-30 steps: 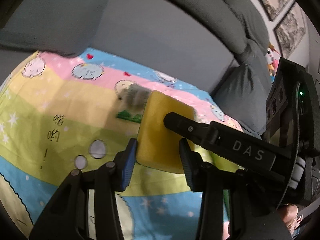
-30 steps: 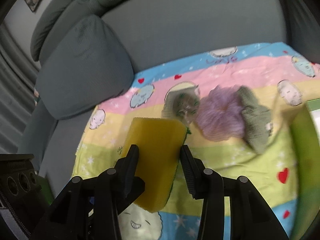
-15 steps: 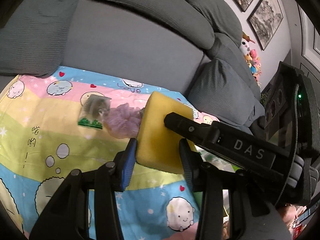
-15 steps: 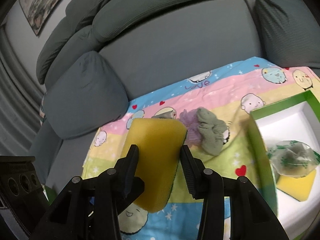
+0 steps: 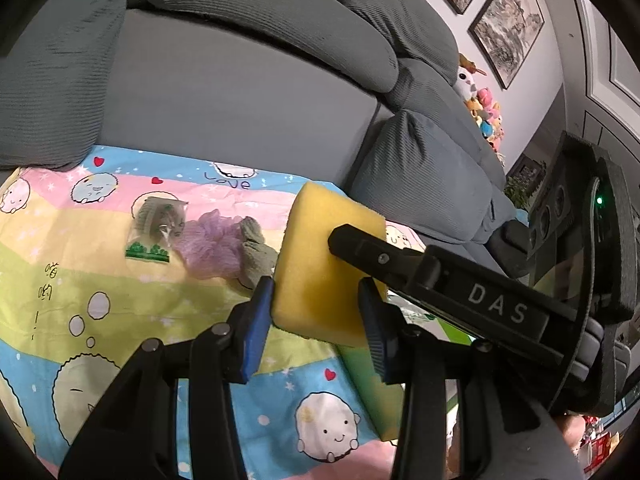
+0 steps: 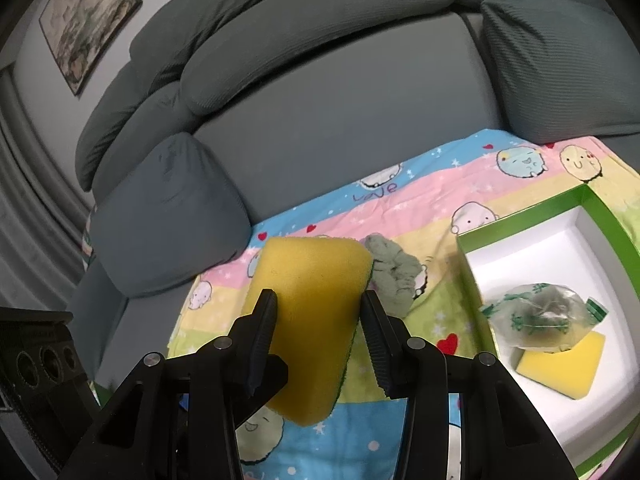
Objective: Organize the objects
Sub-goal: 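Carry the yellow sponge toward the white box, then lower the yellow sponge into the white box and open the right tool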
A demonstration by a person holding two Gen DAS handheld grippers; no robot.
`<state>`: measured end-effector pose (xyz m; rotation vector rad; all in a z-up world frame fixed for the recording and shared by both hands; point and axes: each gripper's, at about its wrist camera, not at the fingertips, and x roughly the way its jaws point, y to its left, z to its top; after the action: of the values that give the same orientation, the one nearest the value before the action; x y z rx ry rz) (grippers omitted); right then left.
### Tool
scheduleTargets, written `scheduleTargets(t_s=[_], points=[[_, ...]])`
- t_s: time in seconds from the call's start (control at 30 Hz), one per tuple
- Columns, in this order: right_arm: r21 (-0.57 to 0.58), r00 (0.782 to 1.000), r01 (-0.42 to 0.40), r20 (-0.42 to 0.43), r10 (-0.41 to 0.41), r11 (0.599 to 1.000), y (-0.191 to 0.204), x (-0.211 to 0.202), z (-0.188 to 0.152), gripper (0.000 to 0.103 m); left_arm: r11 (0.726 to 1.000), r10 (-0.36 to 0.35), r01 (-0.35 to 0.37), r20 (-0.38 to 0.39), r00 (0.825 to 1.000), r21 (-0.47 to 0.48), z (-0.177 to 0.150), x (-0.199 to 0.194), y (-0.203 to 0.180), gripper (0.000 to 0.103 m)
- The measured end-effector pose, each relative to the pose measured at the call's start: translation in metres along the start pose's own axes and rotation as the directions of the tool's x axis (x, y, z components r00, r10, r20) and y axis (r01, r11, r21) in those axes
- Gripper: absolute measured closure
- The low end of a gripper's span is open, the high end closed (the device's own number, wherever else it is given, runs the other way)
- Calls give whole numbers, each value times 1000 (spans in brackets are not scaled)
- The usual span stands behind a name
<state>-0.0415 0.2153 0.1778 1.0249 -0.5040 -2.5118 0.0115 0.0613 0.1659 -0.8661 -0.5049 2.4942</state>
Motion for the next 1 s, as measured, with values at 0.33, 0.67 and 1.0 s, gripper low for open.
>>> scheduleTargets(t_s=[0.33, 0.67, 1.0], points=[[54, 999, 19, 41, -21, 998, -28, -22, 4, 57, 999, -35, 35, -8, 999, 32, -5, 16, -28, 63], [122, 998, 25, 53, -32, 992, -58, -40, 8, 57, 995, -73, 75, -26, 997, 59, -11, 30, -53, 63], [146, 997, 55, 48, -63, 988, -74, -46, 9, 57, 993, -110, 112, -44, 993, 48, -14, 43, -62, 63]])
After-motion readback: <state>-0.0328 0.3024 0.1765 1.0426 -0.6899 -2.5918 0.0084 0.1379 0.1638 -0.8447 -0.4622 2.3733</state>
